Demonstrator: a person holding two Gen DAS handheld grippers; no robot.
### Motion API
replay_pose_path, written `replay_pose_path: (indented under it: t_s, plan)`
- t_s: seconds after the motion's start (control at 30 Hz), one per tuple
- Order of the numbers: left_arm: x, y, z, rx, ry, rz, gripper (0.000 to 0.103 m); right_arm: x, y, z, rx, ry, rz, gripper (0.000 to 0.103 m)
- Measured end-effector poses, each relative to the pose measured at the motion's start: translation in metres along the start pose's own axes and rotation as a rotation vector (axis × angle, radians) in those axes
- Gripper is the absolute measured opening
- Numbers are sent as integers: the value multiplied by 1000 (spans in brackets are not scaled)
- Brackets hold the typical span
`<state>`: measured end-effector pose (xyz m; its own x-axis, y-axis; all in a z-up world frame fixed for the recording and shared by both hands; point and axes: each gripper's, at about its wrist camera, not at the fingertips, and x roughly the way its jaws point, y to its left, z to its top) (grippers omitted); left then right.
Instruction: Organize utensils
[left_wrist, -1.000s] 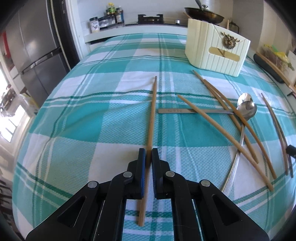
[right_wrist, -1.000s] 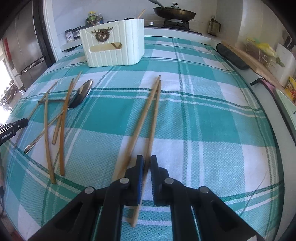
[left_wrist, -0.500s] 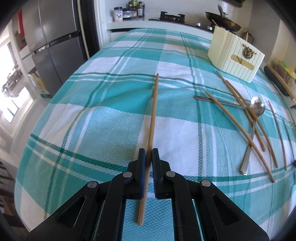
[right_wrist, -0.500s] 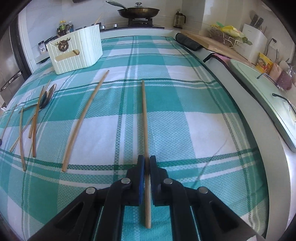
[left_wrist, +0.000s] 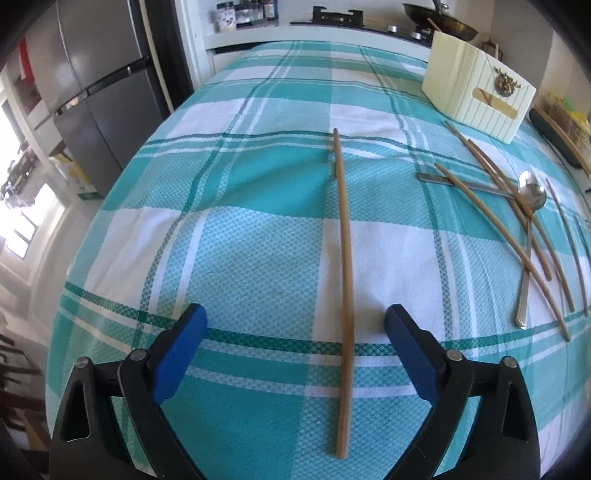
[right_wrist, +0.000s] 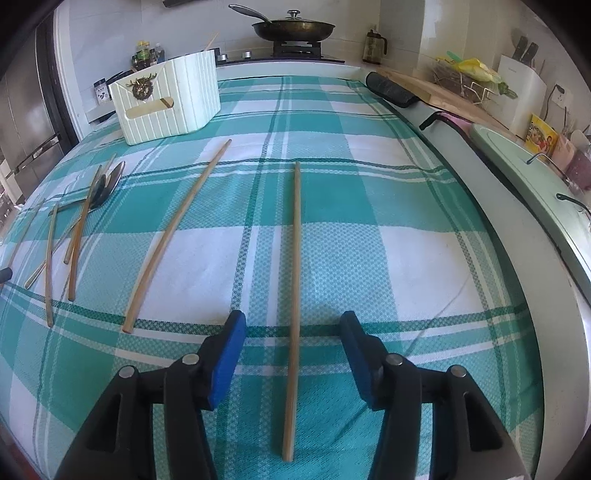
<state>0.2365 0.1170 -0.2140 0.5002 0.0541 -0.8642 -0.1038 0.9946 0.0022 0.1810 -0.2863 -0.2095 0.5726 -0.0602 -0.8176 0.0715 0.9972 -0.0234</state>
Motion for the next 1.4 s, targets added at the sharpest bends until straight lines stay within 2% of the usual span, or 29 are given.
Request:
replay_pose_path:
  t_s: [0.27, 0.43, 0.53, 0.6, 0.73, 0.77, 0.83, 0.87, 0.9, 0.97, 1.07, 1.27, 1.4]
  plan:
    - [6, 1, 13, 86, 56, -45, 102, 1, -3, 4, -63, 48, 42, 55]
    - [17, -2, 41, 133, 80, -80, 91, 7, -4, 16, -109, 150, 74, 55]
    - [27, -6, 64, 147, 91, -86, 75, 17, -5, 32, -119, 195, 96, 50]
    - [34, -10, 79, 162, 104, -91, 65, 27, -6, 47, -125, 204, 90, 38]
    - [50, -22, 108, 177, 134, -105, 54, 52, -6, 83, -96, 208, 102, 26]
    - [53, -25, 115, 183, 141, -105, 48, 59, -7, 91, -89, 209, 98, 23]
    - [57, -32, 125, 191, 140, -114, 25, 74, -8, 111, -65, 206, 91, 11]
    - [58, -35, 128, 193, 139, -133, 6, 79, -8, 118, -53, 203, 87, 6]
    - [58, -37, 130, 190, 139, -132, 4, 82, -8, 125, -42, 204, 90, 6]
    - [51, -38, 131, 189, 98, -121, 3, 83, -9, 136, -9, 192, 88, 5]
    - [20, -28, 132, 148, 2, -169, 3, 60, -9, 143, 34, 114, 131, 5]
    - [-67, -6, 125, 88, -179, -250, 3, -38, 2, 141, 9, -111, 221, 5]
    - [-121, 4, 117, 70, -288, -303, 3, -104, 11, 134, -28, -231, 268, 5]
